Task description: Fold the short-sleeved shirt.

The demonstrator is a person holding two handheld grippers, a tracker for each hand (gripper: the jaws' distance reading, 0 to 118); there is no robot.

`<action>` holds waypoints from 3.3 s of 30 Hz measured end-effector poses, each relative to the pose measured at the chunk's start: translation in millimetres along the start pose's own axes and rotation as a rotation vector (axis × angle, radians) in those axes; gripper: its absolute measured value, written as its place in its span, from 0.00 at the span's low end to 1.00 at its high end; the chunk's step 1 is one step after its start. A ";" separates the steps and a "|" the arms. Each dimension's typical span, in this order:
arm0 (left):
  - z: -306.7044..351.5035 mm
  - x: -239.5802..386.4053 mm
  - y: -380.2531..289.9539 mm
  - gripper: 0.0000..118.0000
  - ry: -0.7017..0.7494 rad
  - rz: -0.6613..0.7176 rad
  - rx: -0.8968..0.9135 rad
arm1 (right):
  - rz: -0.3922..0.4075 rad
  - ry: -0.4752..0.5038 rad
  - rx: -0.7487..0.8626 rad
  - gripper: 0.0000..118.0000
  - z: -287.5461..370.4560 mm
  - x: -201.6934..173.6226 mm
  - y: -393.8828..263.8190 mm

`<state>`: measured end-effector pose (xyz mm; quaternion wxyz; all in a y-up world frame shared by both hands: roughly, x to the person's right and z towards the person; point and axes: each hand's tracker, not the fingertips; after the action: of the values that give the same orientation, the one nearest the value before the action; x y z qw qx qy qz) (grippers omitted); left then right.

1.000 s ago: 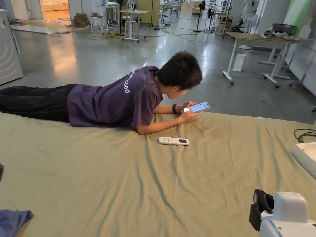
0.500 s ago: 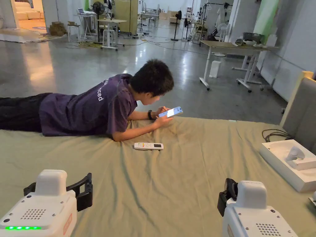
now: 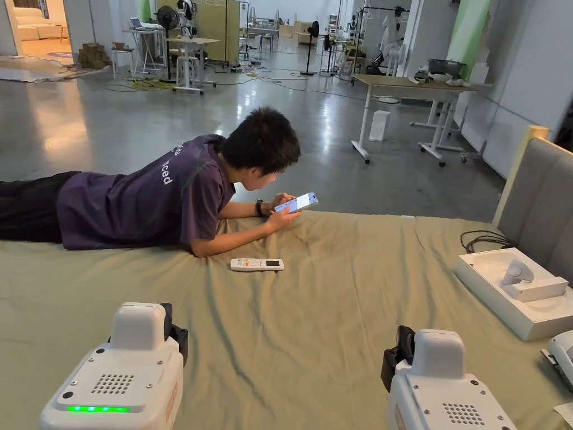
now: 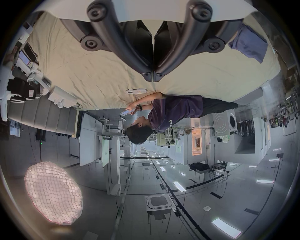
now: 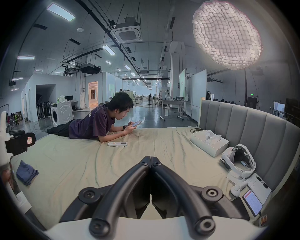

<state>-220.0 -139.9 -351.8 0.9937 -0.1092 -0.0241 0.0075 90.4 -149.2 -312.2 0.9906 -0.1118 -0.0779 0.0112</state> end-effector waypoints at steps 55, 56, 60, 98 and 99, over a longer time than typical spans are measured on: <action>8.1 -22.3 17.6 0.67 -0.045 0.116 0.077 | -0.042 0.039 0.057 1.00 5.6 -3.1 22.9; 7.6 -22.3 17.4 0.67 -0.041 0.116 0.079 | -0.046 0.031 0.053 1.00 4.6 -3.8 24.4; 3.1 -20.1 16.7 0.68 0.019 0.085 0.098 | -0.062 0.004 0.021 1.00 -3.6 -4.5 28.2; -4.1 -17.8 14.8 0.70 0.001 0.026 0.071 | -0.142 -0.060 -0.127 1.00 -22.5 -19.9 40.9; -3.8 -18.1 14.7 0.70 0.000 0.026 0.072 | -0.144 -0.060 -0.116 1.00 -21.6 -19.6 41.6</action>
<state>-238.0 -126.7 -359.6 0.9968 -0.0738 -0.0225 0.0211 74.2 -114.2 -345.3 0.9779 -0.1629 -0.1157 -0.0613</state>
